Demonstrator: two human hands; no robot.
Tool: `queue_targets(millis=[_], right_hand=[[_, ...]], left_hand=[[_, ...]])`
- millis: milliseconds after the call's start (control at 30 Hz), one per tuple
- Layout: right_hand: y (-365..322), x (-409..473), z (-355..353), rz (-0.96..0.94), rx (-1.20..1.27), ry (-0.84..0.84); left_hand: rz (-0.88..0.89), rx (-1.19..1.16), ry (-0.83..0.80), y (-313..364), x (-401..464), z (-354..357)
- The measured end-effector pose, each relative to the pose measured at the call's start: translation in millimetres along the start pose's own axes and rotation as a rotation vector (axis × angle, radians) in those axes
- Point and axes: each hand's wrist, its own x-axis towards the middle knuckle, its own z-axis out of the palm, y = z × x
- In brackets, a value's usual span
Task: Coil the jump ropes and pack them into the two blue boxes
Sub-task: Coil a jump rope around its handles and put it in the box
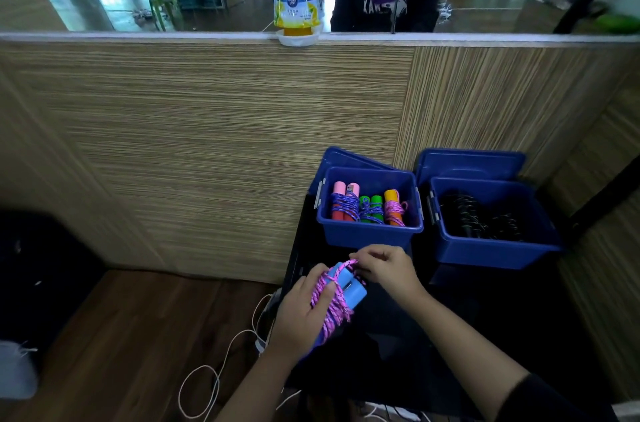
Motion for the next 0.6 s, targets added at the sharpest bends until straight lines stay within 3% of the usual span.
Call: queue_targets(millis=[167, 300, 600], right_hand=[[-0.9, 0.4, 0.0, -0.051, -0.048, -0.018], [0.2, 3.5, 2.9, 0.012, -0.023, -0.092], [-4.6, -4.8, 24.4, 0.022, 0.225, -0.137]], left_hand=[[-0.025, -0.021, 0.01, -3.3, 4.8, 2.6], [-0.065, -0.109, 0.072, 5.4, 8.1, -3.1], [-0.112, -0.195, 0.074, 27.1, 14.1, -16.1]])
